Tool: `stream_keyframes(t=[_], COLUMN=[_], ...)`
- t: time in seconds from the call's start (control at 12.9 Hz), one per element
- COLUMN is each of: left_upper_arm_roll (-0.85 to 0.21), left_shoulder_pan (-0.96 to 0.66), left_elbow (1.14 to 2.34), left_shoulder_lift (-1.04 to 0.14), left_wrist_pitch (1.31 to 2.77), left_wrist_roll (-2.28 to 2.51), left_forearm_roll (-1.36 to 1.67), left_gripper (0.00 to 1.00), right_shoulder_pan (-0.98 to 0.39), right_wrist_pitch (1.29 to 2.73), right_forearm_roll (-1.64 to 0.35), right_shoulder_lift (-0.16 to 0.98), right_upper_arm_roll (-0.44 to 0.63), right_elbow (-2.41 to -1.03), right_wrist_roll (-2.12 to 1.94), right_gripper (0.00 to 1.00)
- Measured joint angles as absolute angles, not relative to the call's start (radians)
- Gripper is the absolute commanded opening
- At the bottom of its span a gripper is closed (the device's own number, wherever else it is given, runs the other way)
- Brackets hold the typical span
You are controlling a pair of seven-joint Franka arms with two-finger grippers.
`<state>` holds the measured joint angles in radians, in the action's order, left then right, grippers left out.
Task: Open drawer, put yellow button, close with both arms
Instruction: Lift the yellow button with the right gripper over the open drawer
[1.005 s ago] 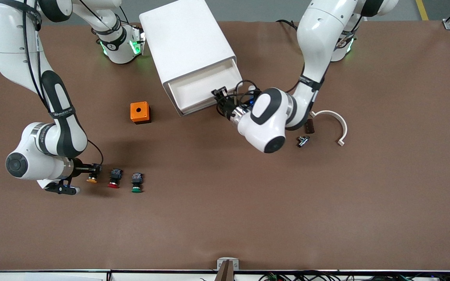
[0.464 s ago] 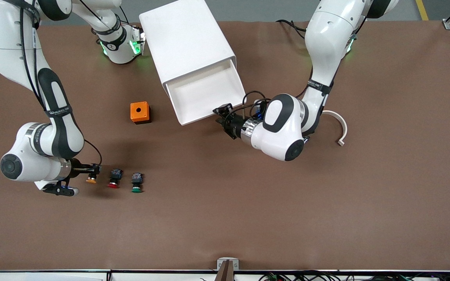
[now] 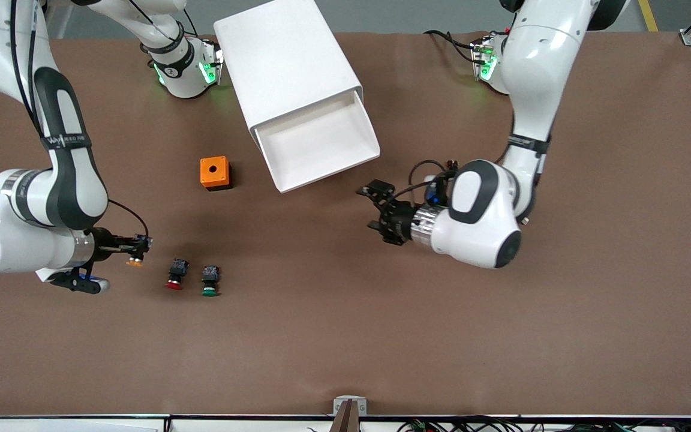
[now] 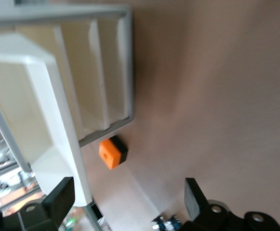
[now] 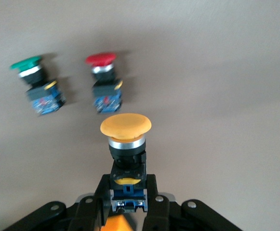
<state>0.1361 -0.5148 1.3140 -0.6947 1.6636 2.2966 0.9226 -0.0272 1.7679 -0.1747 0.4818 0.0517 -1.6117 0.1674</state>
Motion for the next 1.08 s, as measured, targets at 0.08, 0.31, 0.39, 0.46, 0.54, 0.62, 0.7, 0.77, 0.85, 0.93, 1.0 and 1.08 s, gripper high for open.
stream_keyframes(t=[0.08,0.31,0.39,0.46,0.54,0.62,0.7,0.77,0.85,0.93,1.0,1.08], left_upper_arm_roll=[0.135,0.147,0.151,0.152,0.154,0.155,0.155,0.156,0.156,0.156,0.156,0.156], left_shoulder_pan=[-0.488,-0.448,-0.444,-0.442,-0.441,-0.439,-0.437,-0.436,-0.436,-0.436,-0.436,-0.435], left_elbow=[1.301,1.283,1.282,1.282,1.281,1.282,1.281,1.280,1.280,1.279,1.279,1.279], left_shoulder_lift=[-0.675,-0.621,-0.606,-0.593,-0.584,-0.578,-0.574,-0.568,-0.559,-0.548,-0.538,-0.532], left_wrist_pitch=[1.640,1.624,1.624,1.623,1.620,1.616,1.615,1.615,1.611,1.598,1.581,1.573], left_wrist_roll=[2.293,2.189,2.130,2.074,2.026,1.984,1.942,1.899,1.853,1.808,1.762,1.705], left_forearm_roll=[0.840,0.626,0.573,0.526,0.489,0.463,0.445,0.428,0.401,0.371,0.350,0.341], left_gripper=[1.00,1.00,1.00,1.00,1.00,1.00,1.00,1.00,1.00,1.00,1.00,1.00], right_shoulder_pan=[-0.047,-0.127,-0.155,-0.186,-0.216,-0.249,-0.283,-0.323,-0.364,-0.407,-0.451,-0.490], right_wrist_pitch=[1.719,1.570,1.540,1.519,1.502,1.489,1.481,1.476,1.476,1.476,1.483,1.498], right_forearm_roll=[-0.177,-0.182,-0.183,-0.184,-0.184,-0.185,-0.186,-0.186,-0.187,-0.187,-0.188,-0.195], right_shoulder_lift=[0.453,0.363,0.334,0.308,0.286,0.268,0.253,0.238,0.225,0.213,0.206,0.202], right_upper_arm_roll=[0.050,0.047,0.046,0.045,0.045,0.044,0.044,0.043,0.042,0.042,0.041,0.041], right_elbow=[-1.611,-1.609,-1.609,-1.609,-1.609,-1.610,-1.610,-1.610,-1.610,-1.610,-1.610,-1.610], right_wrist_roll=[0.227,0.433,0.506,0.581,0.658,0.743,0.842,0.952,1.060,1.163,1.255,1.334], right_gripper=[0.00,0.00,0.00,0.00,0.00,0.00,0.00,0.00,0.00,0.00,0.00,0.00])
